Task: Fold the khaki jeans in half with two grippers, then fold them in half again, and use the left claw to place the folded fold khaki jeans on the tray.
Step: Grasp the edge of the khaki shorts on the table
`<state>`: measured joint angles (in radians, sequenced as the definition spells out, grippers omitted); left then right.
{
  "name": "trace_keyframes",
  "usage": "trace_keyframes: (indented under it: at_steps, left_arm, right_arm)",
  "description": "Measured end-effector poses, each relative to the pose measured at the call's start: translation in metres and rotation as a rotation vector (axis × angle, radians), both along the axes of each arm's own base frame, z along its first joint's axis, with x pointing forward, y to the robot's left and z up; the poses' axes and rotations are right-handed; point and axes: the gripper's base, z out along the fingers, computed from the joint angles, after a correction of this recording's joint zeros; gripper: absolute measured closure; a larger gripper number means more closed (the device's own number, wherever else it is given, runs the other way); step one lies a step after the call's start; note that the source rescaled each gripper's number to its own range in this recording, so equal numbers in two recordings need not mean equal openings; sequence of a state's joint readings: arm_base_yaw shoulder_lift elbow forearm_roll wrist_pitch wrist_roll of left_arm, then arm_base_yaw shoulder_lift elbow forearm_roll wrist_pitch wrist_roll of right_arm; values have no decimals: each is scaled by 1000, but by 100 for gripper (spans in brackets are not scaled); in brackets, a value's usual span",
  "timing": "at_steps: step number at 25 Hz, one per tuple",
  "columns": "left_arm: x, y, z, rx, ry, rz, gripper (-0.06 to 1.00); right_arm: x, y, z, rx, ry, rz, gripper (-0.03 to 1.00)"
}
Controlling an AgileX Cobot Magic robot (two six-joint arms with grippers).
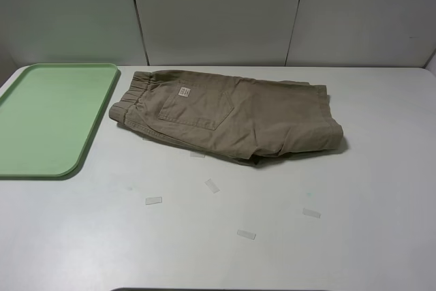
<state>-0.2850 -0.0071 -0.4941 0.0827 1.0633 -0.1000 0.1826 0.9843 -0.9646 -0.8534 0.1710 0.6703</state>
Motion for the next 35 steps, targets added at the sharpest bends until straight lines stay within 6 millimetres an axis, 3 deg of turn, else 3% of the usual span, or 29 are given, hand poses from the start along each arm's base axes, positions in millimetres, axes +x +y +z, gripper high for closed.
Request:
trace_keyframes:
  at_steps: [4,12,17,21,29,35]
  left_arm:
    - [0,0,0,0,0,-3,-4]
    - [0,0,0,0,0,-3,-4]
    - [0,0,0,0,0,-3,-4]
    - [0,0,0,0,0,-3,-4]
    - [0,0,0,0,0,-3,-4]
    - [0,0,0,0,0,-3,-4]
  right_arm:
    - [-1,0,-5,-15,54,-24,6]
    - [-19,25,-23,-240,269,46,6]
    - [-33,23,-40,-259,505,-12,6]
    - [-37,23,-45,-228,572,-15,6]
    - [-34,33,-44,-139,541,60,6]
    - [-11,41,-57,-98,573,74,6]
